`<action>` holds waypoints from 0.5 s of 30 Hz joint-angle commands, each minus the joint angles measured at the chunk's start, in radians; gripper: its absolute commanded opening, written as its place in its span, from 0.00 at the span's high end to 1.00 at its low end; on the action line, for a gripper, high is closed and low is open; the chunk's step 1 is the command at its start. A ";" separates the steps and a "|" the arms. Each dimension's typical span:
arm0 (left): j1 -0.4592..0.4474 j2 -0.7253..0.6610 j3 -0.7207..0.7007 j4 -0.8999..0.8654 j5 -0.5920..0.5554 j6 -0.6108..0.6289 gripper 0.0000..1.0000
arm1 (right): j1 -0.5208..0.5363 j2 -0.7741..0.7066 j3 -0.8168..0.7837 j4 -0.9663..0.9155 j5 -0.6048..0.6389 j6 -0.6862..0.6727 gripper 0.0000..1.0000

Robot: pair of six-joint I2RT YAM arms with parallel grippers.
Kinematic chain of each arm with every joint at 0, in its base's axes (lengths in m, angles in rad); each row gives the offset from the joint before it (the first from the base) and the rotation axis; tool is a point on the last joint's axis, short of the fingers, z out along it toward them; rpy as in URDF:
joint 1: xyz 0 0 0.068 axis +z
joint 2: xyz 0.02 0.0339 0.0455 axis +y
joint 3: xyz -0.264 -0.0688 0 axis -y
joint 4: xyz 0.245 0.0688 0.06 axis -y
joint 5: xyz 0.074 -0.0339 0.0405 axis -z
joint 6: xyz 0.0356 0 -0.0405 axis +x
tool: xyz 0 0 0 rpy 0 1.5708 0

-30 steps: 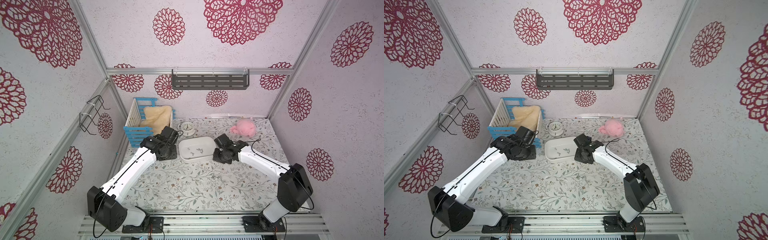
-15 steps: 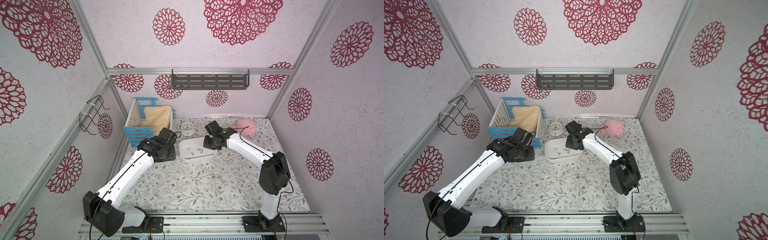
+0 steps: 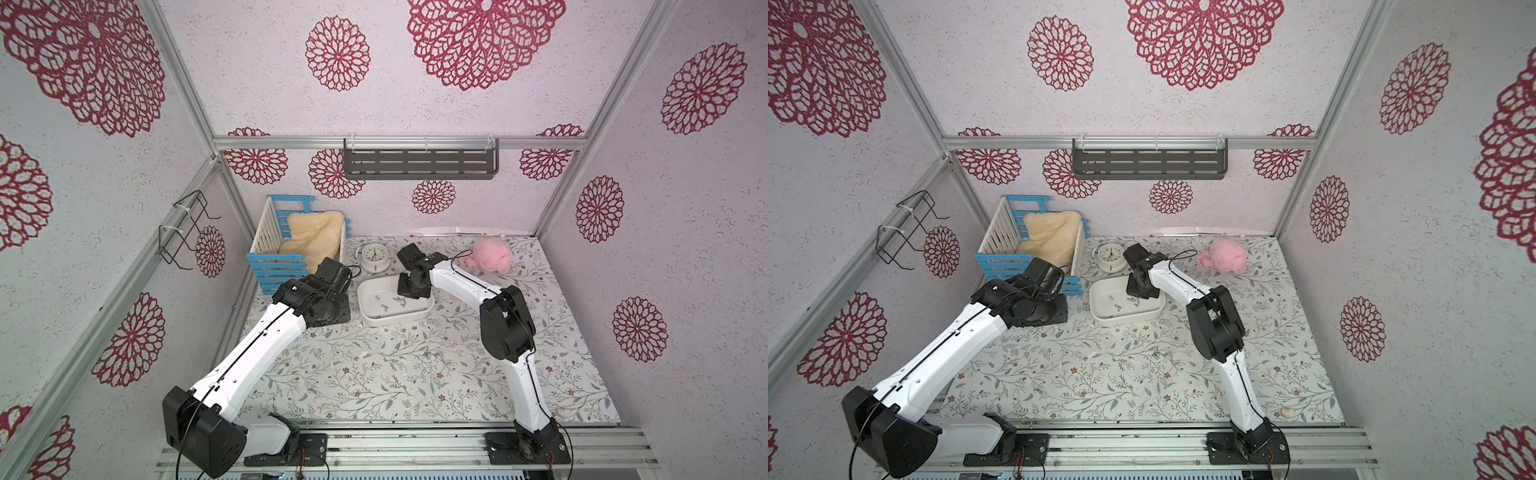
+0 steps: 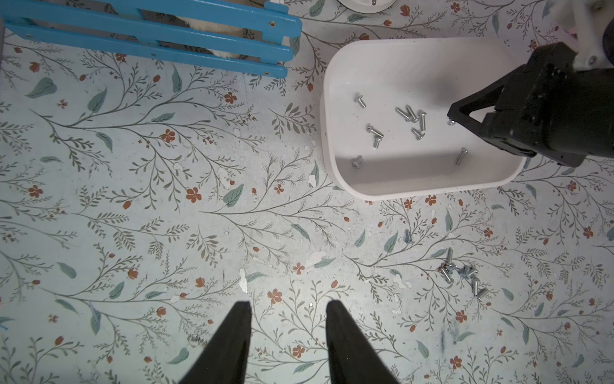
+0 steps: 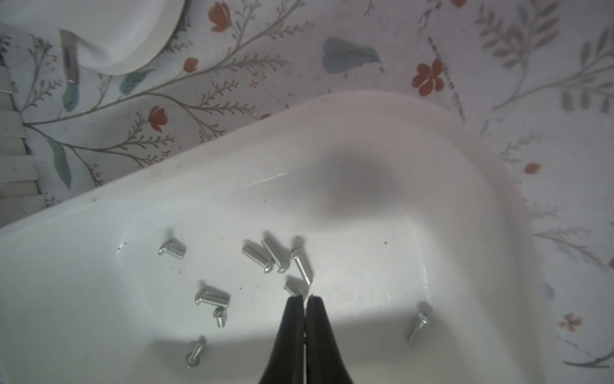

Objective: Put the screws on the desktop into the storage box
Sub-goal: Place the screw in the storage box.

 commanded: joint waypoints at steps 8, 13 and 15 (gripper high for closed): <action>0.011 -0.024 -0.020 0.014 0.004 -0.008 0.57 | -0.009 0.069 0.104 -0.017 -0.028 -0.012 0.94; 0.010 -0.026 -0.022 0.014 0.002 -0.009 0.57 | -0.007 0.046 0.133 -0.027 -0.021 -0.017 0.86; 0.010 -0.024 -0.022 0.015 0.007 -0.008 0.56 | -0.003 0.030 0.146 -0.035 -0.015 -0.023 0.84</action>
